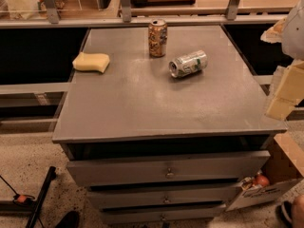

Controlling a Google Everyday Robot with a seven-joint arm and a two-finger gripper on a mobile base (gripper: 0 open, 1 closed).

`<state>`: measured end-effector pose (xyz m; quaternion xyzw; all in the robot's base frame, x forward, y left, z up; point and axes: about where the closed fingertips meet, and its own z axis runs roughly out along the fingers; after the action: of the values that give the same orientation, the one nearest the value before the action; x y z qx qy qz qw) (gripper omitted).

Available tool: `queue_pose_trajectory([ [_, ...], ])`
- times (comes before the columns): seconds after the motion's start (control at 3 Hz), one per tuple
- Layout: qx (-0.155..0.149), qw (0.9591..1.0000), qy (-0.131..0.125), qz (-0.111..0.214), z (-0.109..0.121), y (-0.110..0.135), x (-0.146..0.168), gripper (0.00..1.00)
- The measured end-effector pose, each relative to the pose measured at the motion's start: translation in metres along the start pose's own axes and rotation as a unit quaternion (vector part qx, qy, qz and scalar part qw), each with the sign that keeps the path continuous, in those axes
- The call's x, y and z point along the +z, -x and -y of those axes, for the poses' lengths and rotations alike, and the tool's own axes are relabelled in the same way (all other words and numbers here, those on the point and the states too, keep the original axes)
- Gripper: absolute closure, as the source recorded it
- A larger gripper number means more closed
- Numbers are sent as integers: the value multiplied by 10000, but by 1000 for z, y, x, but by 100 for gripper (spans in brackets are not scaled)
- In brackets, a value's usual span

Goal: Place 7up can upright

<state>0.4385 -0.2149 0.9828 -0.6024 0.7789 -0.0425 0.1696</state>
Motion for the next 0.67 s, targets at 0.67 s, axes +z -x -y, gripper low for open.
queue_pose_trajectory([
  [0.67, -314, 9992, -217, -115, 24, 12, 18, 0],
])
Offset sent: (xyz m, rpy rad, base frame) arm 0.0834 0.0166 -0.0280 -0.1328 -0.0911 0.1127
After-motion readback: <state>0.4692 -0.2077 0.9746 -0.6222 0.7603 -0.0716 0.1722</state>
